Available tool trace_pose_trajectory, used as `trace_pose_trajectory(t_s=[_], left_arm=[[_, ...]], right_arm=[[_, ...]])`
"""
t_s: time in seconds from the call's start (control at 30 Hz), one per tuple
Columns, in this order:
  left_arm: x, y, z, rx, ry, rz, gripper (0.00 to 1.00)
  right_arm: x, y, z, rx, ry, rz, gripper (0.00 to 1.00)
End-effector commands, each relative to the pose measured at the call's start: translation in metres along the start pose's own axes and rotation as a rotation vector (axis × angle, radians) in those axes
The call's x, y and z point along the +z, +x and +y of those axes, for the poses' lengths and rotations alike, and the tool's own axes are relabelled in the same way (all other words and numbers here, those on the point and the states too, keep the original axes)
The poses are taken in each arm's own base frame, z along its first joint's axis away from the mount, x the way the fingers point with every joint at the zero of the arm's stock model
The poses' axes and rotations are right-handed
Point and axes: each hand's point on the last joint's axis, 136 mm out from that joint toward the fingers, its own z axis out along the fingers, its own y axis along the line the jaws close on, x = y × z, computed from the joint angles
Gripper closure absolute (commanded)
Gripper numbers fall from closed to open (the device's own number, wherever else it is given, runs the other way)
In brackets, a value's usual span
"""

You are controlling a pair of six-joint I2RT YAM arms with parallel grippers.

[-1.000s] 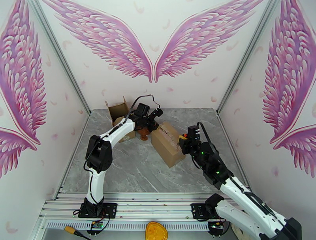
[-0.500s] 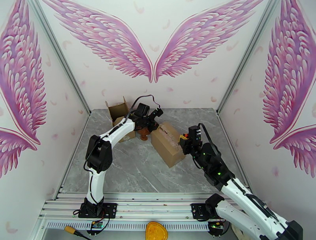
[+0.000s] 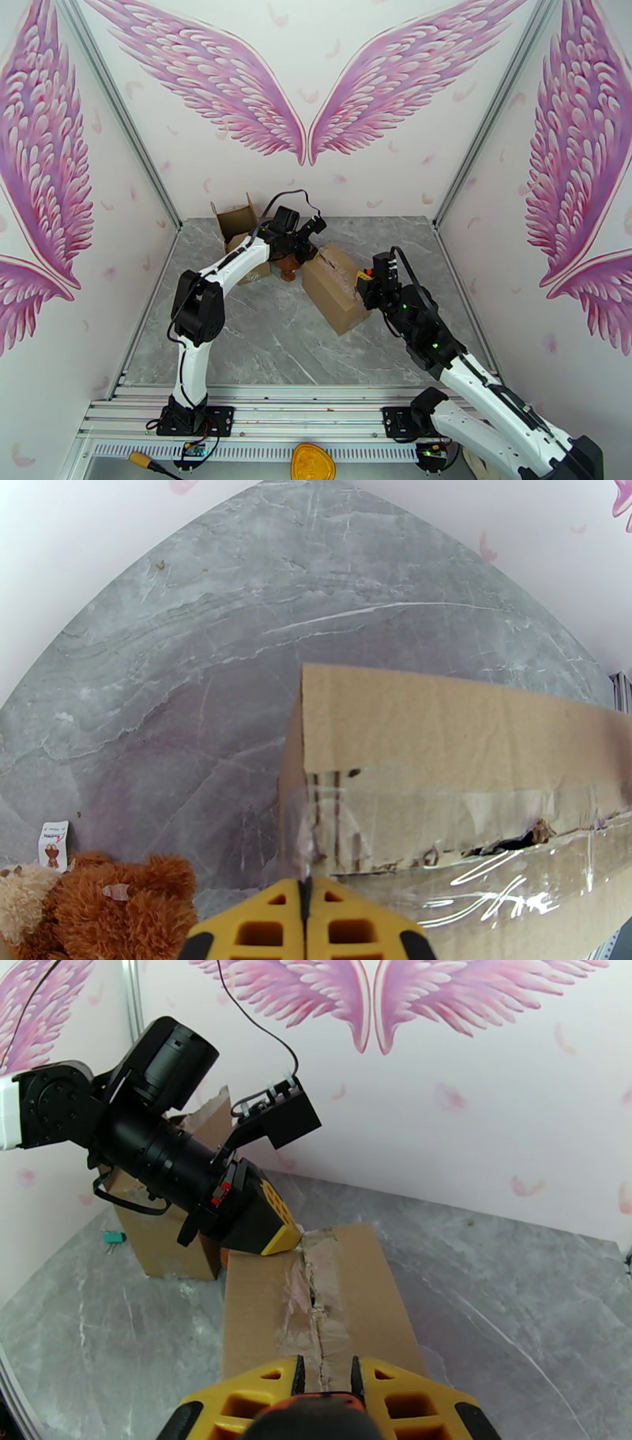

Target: Unpack the express box

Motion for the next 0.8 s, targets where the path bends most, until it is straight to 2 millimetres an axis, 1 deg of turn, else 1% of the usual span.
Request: trace_pose_trajectory(t_s=[0.0,0.13,0.37,0.5,0.67,0.77], left_arm=[[-0.004,0.017,0.005,-0.003,-0.046,0.072,1.0],[-0.004,0.017,0.007,-0.007,-0.05,0.07,1.0],[-0.007,0.017,0.018,-0.024,-0.065,0.063,1.0],[-0.009,0.018,0.022,-0.026,-0.07,0.067,1.0],[-0.008,0.02,0.022,-0.021,-0.069,0.074,1.0],[-0.008,0.018,0.021,-0.019,-0.062,0.072,1.0]], right_arm=[[0.004,0.034,0.0,-0.057,-0.005,0.125,1.0],[0.003,0.046,-0.001,-0.078,-0.004,0.166,1.0],[-0.009,0.048,-0.005,-0.104,0.01,0.201,1.0],[-0.014,0.058,-0.005,-0.111,0.004,0.247,1.0],[-0.015,0.068,-0.004,-0.111,-0.004,0.28,1.0],[-0.01,0.077,-0.003,-0.114,-0.01,0.308,1.0]])
